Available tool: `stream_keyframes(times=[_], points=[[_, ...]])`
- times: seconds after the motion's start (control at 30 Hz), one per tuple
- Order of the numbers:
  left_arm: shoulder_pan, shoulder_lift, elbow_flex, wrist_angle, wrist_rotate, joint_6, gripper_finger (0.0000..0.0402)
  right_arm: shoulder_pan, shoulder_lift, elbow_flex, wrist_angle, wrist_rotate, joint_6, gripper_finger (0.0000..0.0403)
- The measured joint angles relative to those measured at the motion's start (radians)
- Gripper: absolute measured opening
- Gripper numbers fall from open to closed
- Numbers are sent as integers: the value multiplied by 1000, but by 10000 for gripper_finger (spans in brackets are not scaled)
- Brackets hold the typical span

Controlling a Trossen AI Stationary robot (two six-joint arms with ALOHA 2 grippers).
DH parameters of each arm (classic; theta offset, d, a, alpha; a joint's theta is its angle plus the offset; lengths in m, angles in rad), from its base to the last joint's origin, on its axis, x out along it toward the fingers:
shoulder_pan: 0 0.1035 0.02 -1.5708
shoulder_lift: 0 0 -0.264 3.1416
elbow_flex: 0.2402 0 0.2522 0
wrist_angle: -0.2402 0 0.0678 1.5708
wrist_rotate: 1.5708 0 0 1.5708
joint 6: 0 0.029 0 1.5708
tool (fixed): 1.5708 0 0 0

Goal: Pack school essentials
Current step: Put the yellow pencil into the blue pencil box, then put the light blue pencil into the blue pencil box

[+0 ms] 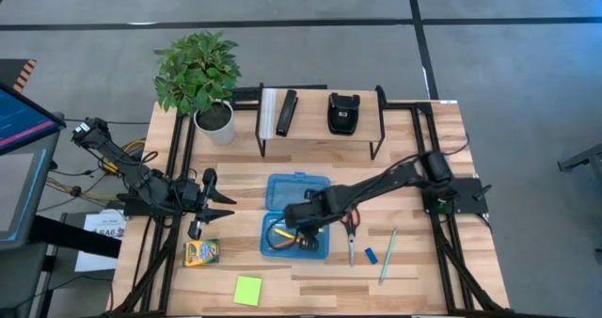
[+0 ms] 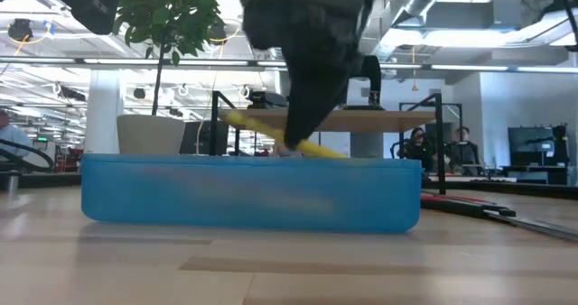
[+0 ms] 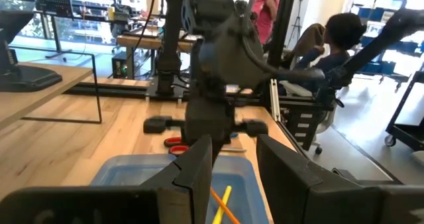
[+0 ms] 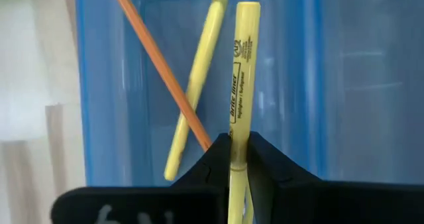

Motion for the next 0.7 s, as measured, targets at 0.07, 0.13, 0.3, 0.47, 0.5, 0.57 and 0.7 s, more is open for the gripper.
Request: stream_keyframes(times=[0.07, 0.13, 0.3, 0.47, 0.5, 0.57, 0.7], points=[[0, 0, 0, -5, 0, 0, 107, 0, 24, 24, -10, 0, -5, 54], [0, 0, 0, -9, 0, -3, 107, 1, 42, 51, -7, 0, -12, 68], [0, 0, 0, -16, 0, -13, 107, 1, 46, 66, -35, 0, -14, 125], [0, 0, 0, -17, 0, -14, 107, 1, 17, 66, -85, 2, 3, 181], [0, 0, 0, -18, 0, -14, 107, 1, 9, 66, -109, 2, 18, 189], [0, 0, 0, -18, 0, -14, 107, 5, 0, 66, -156, 3, 55, 201], [0, 0, 0, -21, 0, -15, 107, 42, -27, 66, -288, 34, 99, 206]])
